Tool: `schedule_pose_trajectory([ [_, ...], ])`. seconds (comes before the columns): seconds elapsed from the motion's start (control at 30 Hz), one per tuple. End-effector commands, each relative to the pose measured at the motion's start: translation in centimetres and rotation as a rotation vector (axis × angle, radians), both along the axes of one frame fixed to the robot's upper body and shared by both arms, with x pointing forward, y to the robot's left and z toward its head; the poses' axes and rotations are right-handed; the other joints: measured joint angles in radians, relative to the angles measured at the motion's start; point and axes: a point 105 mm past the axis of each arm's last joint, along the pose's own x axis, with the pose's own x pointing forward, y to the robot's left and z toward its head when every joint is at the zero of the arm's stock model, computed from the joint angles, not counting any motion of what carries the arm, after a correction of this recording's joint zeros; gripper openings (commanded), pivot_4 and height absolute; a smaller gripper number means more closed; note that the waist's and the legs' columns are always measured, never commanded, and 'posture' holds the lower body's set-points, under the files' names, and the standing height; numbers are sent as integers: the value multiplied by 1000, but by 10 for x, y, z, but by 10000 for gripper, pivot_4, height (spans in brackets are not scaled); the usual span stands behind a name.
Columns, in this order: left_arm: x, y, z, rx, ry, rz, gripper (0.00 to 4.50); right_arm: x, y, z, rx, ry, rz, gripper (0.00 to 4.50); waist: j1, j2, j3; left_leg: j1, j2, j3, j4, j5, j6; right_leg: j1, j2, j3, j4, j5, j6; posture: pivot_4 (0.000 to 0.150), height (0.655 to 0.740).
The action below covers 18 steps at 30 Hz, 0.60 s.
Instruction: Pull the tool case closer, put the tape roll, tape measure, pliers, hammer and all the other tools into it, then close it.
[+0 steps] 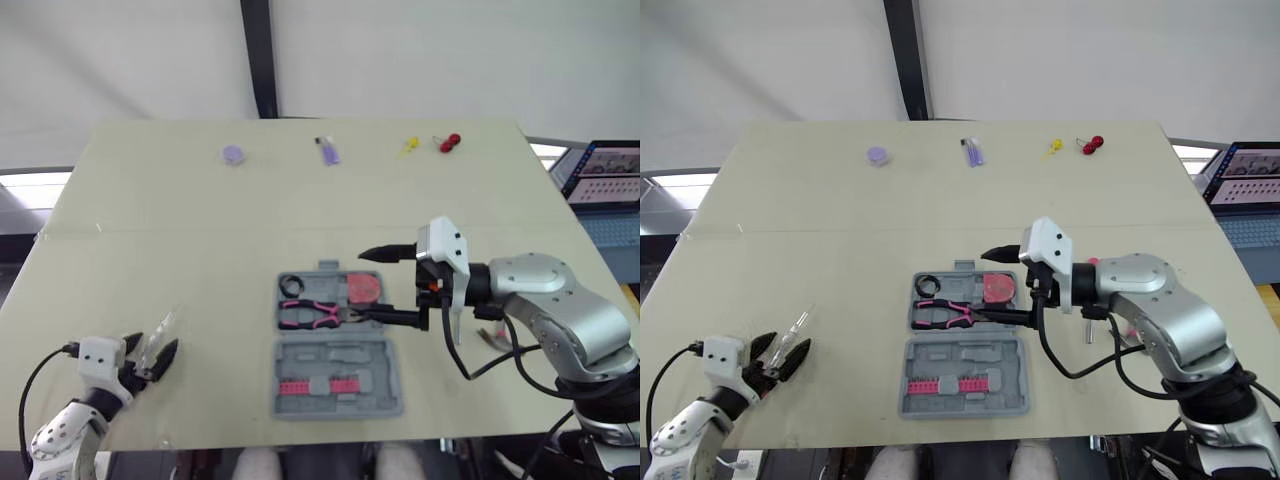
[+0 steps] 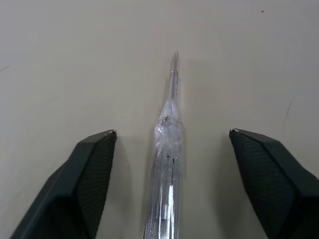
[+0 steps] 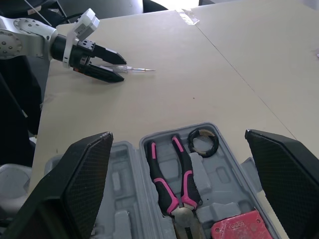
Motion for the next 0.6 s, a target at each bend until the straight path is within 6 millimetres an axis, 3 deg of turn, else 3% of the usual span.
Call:
schedule_pose_trajectory([
  [0.03, -2, -4, -6, -24, 15, -4, 18522, -3, 2, 5, 0, -30, 20, 45000, 0, 0, 0, 0, 0, 0, 0, 0, 0, 0, 0, 0, 0, 0, 0, 1500, 7400],
  [0.17, -3, -2, -7, -27, 17, 1, 692, -4, 1, 5, 0, -29, 20, 45000, 0, 0, 0, 0, 0, 0, 0, 0, 0, 0, 0, 0, 0, 0, 0, 1500, 7400],
  [0.6, 1, 4, 3, -10, -18, 13, 900, -7, 5, 11, 46, -48, 68, 45000, 0, 0, 0, 0, 0, 0, 0, 0, 0, 0, 0, 0, 0, 0, 0, 1500, 7400],
])
